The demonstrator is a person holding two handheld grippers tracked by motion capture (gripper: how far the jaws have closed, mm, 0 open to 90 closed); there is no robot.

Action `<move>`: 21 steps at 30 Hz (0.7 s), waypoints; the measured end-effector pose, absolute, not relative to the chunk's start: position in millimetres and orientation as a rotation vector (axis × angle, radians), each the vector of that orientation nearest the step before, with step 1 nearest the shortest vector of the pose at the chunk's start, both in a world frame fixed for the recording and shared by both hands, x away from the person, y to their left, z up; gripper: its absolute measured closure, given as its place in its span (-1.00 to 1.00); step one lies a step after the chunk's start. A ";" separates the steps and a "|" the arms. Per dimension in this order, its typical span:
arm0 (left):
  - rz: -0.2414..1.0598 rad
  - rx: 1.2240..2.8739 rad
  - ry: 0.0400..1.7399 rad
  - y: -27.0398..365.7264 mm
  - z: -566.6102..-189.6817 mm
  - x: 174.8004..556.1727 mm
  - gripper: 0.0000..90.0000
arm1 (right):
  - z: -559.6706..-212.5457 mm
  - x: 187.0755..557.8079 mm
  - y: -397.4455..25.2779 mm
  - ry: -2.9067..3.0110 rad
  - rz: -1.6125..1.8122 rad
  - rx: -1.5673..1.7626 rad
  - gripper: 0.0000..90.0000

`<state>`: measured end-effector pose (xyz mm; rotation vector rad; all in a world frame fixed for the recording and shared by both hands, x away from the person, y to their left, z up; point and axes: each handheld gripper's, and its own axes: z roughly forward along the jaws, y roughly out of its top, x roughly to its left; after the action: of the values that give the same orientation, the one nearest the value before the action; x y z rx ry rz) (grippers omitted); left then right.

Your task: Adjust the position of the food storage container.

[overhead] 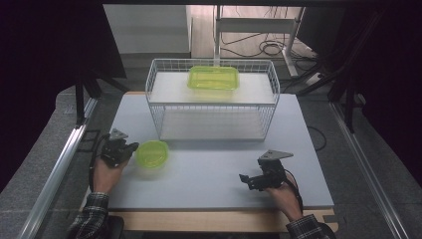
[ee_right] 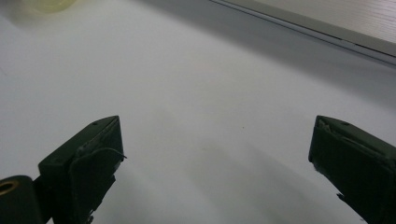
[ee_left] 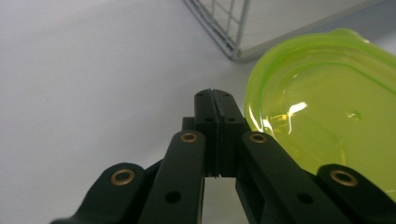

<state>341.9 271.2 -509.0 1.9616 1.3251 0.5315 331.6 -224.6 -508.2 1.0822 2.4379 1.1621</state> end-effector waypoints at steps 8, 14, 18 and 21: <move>0.493 1.995 1.302 255.7 -510.5 336.9 1.00 | -509.0 331.8 -223.7 2.448 1.152 1.078 -0.93; 0.508 1.978 1.342 262.3 -512.2 336.5 1.00 | -509.9 331.6 -222.4 2.456 1.146 1.073 -0.93; 0.518 1.941 1.366 273.3 -509.6 331.3 1.00 | -510.2 331.6 -222.2 2.457 1.147 1.074 -0.93; 0.517 1.939 1.358 273.3 -507.1 325.2 1.00 | -510.0 331.5 -222.2 2.458 1.147 1.073 -0.93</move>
<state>325.2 273.3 -507.1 1.9390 1.3576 0.5174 331.5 -222.2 -510.0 1.0727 2.4576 1.1467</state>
